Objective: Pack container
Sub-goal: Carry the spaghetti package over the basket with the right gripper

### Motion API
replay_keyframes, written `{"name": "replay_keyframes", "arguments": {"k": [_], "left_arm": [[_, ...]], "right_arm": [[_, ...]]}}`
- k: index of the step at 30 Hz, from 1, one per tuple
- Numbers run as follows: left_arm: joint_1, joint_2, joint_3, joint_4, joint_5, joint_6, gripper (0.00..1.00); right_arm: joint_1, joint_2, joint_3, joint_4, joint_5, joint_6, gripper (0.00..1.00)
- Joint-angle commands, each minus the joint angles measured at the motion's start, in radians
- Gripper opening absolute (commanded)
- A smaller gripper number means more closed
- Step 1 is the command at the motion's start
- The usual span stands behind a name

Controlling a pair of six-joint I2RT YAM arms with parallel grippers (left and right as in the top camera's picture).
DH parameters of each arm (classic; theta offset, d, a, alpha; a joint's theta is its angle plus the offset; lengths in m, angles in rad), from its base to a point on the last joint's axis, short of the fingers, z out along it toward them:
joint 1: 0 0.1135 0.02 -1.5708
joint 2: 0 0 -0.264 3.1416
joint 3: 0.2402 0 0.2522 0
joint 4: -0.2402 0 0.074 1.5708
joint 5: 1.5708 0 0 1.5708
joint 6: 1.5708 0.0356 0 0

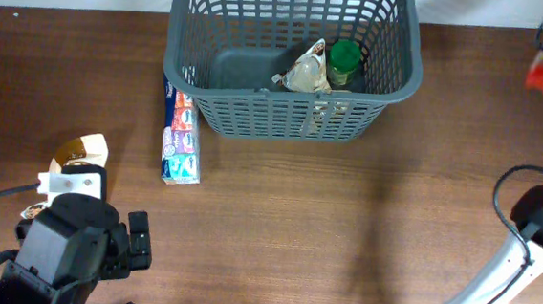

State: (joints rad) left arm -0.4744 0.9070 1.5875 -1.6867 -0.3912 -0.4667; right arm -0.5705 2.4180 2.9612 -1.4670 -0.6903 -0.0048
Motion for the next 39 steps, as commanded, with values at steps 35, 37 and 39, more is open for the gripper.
{"name": "replay_keyframes", "arguments": {"k": [35,37,39], "left_arm": [[0.006,0.002,-0.003,-0.001,0.011,0.013,1.00],[0.006,0.002,-0.003,-0.001,0.011,0.013,1.00],[0.006,0.002,-0.003,-0.001,0.011,0.013,1.00]], "right_arm": [[0.844,-0.261,-0.009,-0.034,0.657,-0.362,0.04],[0.842,-0.261,-0.039,0.013,0.677,-0.362,0.04],[0.842,-0.261,-0.079,0.079,0.676,-0.361,0.04]]}}
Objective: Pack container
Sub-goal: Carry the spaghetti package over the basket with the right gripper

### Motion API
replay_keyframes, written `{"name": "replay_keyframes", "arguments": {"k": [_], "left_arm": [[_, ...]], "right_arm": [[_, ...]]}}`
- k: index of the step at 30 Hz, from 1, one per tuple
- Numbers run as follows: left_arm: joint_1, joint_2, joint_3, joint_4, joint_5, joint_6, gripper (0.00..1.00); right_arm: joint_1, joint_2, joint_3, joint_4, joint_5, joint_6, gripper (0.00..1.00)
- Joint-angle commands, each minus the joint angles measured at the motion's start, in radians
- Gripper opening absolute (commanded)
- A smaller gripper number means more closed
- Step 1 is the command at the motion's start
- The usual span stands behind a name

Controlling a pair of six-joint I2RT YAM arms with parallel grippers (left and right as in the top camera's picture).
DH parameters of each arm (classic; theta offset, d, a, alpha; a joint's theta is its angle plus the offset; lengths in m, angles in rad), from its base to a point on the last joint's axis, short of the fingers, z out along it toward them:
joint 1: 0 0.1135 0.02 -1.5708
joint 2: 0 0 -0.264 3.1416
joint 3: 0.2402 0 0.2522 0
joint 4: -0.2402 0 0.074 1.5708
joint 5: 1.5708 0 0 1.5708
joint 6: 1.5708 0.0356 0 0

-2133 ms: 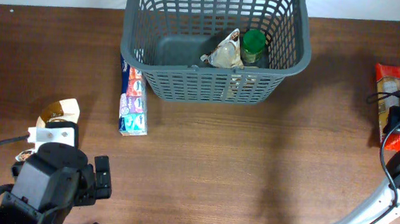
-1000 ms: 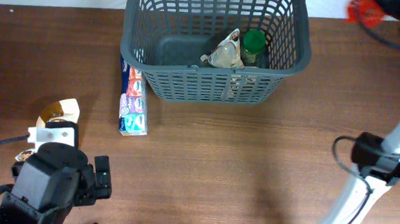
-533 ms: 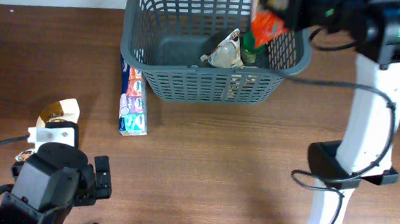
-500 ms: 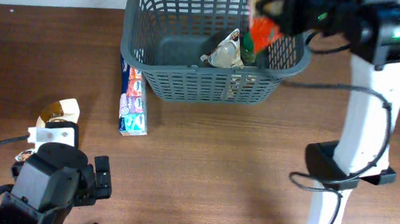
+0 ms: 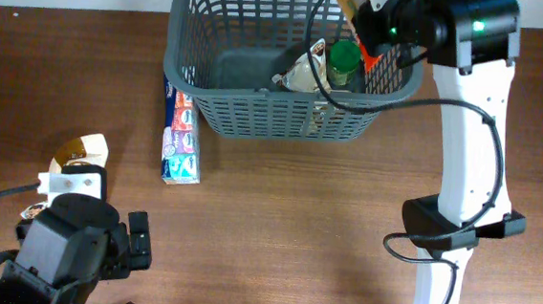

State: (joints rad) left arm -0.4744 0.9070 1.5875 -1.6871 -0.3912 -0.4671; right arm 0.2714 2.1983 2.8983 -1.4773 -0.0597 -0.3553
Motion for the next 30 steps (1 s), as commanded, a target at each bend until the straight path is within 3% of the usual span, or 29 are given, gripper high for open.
{"name": "replay_keyframes", "arguments": {"k": [1,13,30], "left_arm": [[0.006,0.002,-0.003,0.000,0.011,0.013,1.00],[0.006,0.002,-0.003,0.000,0.010,0.013,1.00],[0.006,0.002,-0.003,0.000,0.010,0.013,1.00]], "right_arm": [[0.000,-0.040,-0.023,0.100,0.045,-0.010,0.04],[0.004,-0.032,-0.245,0.161,0.045,-0.020,0.04],[0.004,-0.032,-0.497,0.127,-0.106,-0.328,0.04]]}}
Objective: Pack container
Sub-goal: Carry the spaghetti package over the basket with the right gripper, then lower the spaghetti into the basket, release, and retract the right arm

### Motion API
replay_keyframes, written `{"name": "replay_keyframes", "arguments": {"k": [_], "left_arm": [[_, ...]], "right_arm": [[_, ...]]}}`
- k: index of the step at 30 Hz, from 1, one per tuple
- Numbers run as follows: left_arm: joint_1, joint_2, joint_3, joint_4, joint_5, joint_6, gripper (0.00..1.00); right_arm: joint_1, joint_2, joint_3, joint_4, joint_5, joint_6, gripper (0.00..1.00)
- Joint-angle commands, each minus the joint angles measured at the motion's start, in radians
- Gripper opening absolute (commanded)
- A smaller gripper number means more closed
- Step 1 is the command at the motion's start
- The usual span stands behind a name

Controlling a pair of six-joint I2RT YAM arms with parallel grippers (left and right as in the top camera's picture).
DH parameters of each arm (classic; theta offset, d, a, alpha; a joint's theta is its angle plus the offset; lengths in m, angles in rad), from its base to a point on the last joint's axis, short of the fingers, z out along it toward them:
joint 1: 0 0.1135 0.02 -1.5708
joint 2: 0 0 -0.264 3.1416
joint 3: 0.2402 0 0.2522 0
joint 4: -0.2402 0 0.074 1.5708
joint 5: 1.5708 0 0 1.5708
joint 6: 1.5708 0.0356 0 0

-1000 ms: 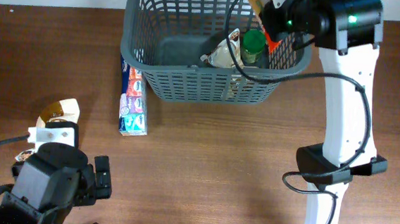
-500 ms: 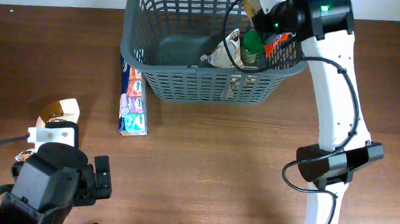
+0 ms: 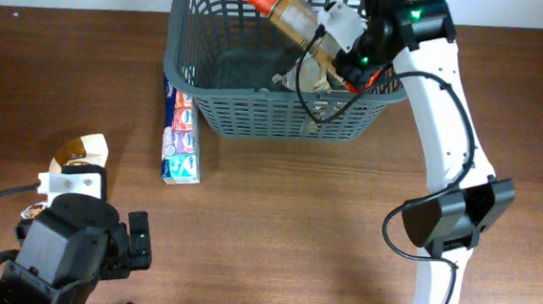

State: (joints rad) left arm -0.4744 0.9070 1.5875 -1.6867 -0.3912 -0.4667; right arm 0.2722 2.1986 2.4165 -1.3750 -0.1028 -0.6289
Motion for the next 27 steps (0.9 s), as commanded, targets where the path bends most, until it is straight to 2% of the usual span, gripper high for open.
{"name": "replay_keyframes", "arguments": {"k": [1,3,4,5,7,10,11,12,15,20,24,27], "left_arm": [[0.006,0.002,-0.003,0.000,0.010,0.013,1.00],[0.006,0.002,-0.003,-0.001,0.010,0.013,1.00],[0.006,0.002,-0.003,-0.001,0.010,0.013,1.00],[0.006,0.002,-0.003,0.000,0.010,0.013,1.00],[0.006,0.002,-0.003,-0.001,0.011,0.013,1.00],[0.006,0.002,-0.003,-0.001,0.010,0.013,1.00],[0.006,0.002,-0.003,-0.001,0.010,0.013,1.00],[0.006,0.002,-0.003,-0.001,0.010,0.013,1.00],[0.006,0.002,-0.003,-0.001,0.010,0.013,0.99],[0.006,0.002,-0.003,-0.001,0.010,0.013,1.00],[0.006,0.002,-0.003,0.000,0.010,0.013,0.99],[0.006,0.002,-0.003,0.002,0.011,0.013,1.00]], "right_arm": [[0.003,-0.032,-0.035,0.031,-0.063,-0.055,0.04],[0.002,-0.032,-0.066,0.039,-0.063,-0.055,0.04],[0.002,-0.032,-0.083,0.047,-0.063,-0.055,0.10],[0.002,-0.032,-0.098,0.054,-0.063,-0.055,0.20],[0.002,-0.032,-0.114,0.060,-0.063,-0.055,0.29],[0.002,-0.032,-0.122,0.071,-0.063,-0.051,0.61],[0.002,-0.032,-0.122,0.075,-0.063,-0.051,0.76],[0.002,-0.032,-0.122,0.079,-0.063,-0.051,0.96],[0.003,-0.032,-0.122,0.091,-0.063,-0.039,0.99],[0.002,-0.038,-0.083,0.118,-0.063,0.076,0.99],[0.002,-0.045,0.066,0.115,-0.063,0.212,0.99],[0.002,-0.051,0.252,0.086,-0.055,0.267,0.99]]}}
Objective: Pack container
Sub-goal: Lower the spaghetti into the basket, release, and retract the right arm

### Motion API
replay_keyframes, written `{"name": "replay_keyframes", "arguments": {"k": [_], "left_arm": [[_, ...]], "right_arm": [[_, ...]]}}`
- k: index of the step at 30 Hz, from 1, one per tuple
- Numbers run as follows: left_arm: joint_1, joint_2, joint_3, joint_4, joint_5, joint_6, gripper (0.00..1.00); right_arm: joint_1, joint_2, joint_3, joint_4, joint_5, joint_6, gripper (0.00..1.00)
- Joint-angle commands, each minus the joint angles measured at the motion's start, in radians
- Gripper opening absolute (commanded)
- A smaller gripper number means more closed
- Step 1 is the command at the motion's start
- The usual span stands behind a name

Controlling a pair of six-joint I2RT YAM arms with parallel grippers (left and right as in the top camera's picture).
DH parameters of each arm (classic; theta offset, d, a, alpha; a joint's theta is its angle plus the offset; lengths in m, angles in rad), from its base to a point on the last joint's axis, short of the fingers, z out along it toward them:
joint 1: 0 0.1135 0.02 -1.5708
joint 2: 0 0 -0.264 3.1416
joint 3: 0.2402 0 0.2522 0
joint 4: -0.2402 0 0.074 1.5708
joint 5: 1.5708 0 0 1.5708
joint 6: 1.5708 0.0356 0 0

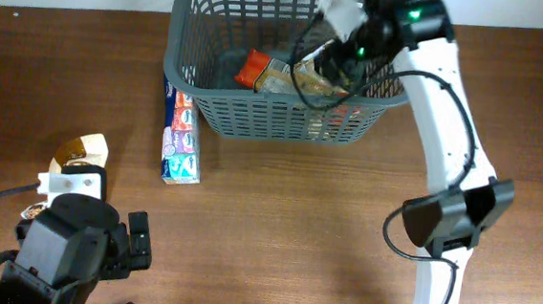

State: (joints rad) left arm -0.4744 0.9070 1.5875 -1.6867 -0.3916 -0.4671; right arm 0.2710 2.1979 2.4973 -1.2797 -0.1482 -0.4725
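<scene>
The grey mesh basket (198,109) stands at the back of the table. Inside it a clear bottle with an orange-red cap (263,72) lies on its side, cap toward the left. My right gripper (328,62) reaches down into the basket at the bottle's right end, over a crinkly clear bag (307,78). Whether its fingers still grip the bottle is hidden by the wrist. My left gripper (138,239) rests open at the front left, holding nothing.
A blue and white toothpaste box (182,131) lies on the table against the basket's left front corner. A brown and white packet (80,148) sits just behind the left arm. The right arm's base stands at the front right.
The right gripper has come down from above the basket's rim into the basket. The orange-capped bottle, tilted in the air before, now lies on the basket floor.
The right gripper was first at the far right edge with something red. Then it was over the basket's right side, then it held the orange-capped bottle above the basket. Now the bottle lies inside. The left arm has stayed still throughout.
</scene>
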Motion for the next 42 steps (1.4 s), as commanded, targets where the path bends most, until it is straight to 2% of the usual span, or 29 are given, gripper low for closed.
{"name": "replay_keyframes", "arguments": {"k": [1,2,6,11,15,16,18,23,27,34,38,42], "left_arm": [[0.006,0.002,-0.003,0.003,0.011,0.013,1.00],[0.006,0.002,-0.003,0.003,0.011,0.013,0.99],[0.006,0.002,-0.003,0.002,0.011,0.013,1.00],[0.006,0.002,-0.003,0.002,0.011,0.013,1.00],[0.006,0.002,-0.003,0.002,0.011,0.013,1.00],[0.006,0.002,-0.003,0.002,0.011,0.013,1.00],[0.006,0.002,-0.003,0.002,0.011,0.013,1.00],[0.006,0.002,-0.003,0.002,0.013,0.013,1.00],[0.006,0.002,-0.003,-0.001,0.042,0.013,1.00],[0.006,0.002,-0.003,0.000,0.045,0.013,1.00],[0.006,0.002,-0.003,0.000,0.044,0.013,1.00],[0.006,0.002,-0.003,0.003,0.024,0.013,1.00]], "right_arm": [[0.003,-0.053,0.244,-0.021,0.008,0.130,0.99],[0.002,-0.057,0.378,-0.044,0.081,0.173,0.99],[-0.015,-0.070,0.630,-0.119,0.296,0.275,0.99],[-0.122,-0.184,0.636,-0.213,0.373,0.403,0.99],[-0.268,-0.230,0.636,-0.363,0.435,0.537,0.99],[-0.355,-0.238,0.631,-0.419,0.428,0.587,0.99],[-0.429,-0.256,0.603,-0.419,0.338,0.586,0.99],[-0.557,-0.311,0.549,-0.419,0.219,0.607,0.99],[-0.613,-0.399,0.411,-0.419,0.196,0.604,0.99],[-0.694,-0.583,-0.044,-0.418,0.304,0.585,0.99],[-0.748,-0.598,-0.242,-0.389,0.317,0.582,0.99],[-0.777,-0.589,-0.434,-0.282,0.310,0.585,0.99]]}}
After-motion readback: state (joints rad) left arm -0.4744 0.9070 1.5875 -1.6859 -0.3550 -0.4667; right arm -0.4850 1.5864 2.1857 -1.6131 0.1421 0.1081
